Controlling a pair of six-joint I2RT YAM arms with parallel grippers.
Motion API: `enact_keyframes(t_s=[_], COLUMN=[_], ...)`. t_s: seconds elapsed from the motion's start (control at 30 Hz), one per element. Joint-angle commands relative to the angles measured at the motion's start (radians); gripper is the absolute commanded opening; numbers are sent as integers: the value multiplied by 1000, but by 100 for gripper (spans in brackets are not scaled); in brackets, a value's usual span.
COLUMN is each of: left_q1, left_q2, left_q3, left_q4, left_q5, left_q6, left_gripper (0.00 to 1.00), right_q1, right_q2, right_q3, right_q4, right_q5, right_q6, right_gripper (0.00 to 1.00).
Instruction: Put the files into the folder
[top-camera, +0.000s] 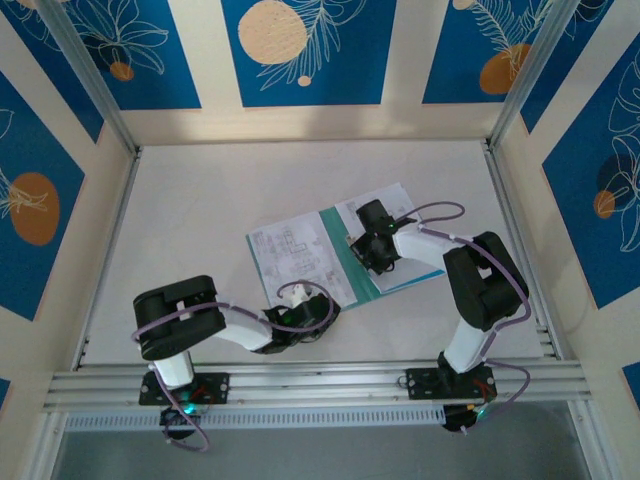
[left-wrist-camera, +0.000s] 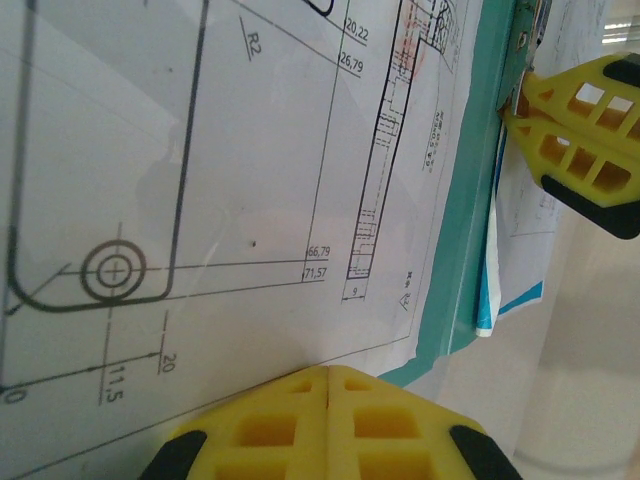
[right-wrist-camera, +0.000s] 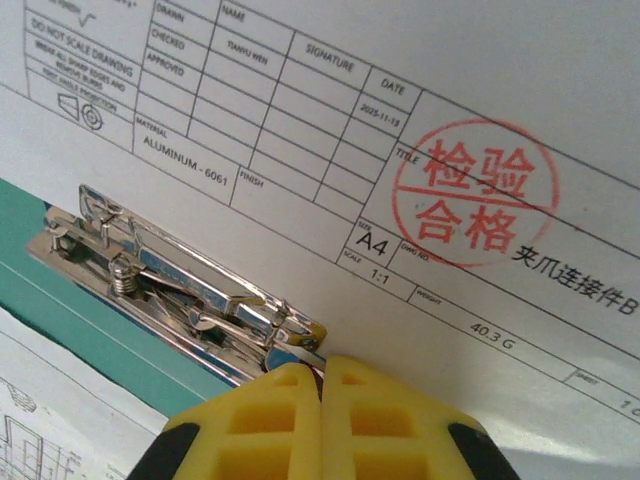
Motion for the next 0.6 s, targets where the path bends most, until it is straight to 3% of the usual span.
enact_keyframes(t_s=[0.0,0.17,0.3,0.47,0.57], left_q1=[8,8,8,8,9], left_q2=[34,29,20,-10,-36], left_q3=[-45,-47,-51,-59,-62], left_q4=[-199,-210,-227,-273,-327], left_q5=[38,37,31,28,27], left_q6=[12,15,16,37,57], left_gripper=[0,0,0,0,0], right_q1=[16,21,20,15,22], right_q2=[33,-72,-135,-230,-269], right_q3=[-11,76,118,66,1], right_q4=[-209,-235,-267,-255,-232], right_q5=[22,12,2,-23,-50], right_q6=[-59,-118,-144,-165,-188], right_gripper=[13,35,45,45,35])
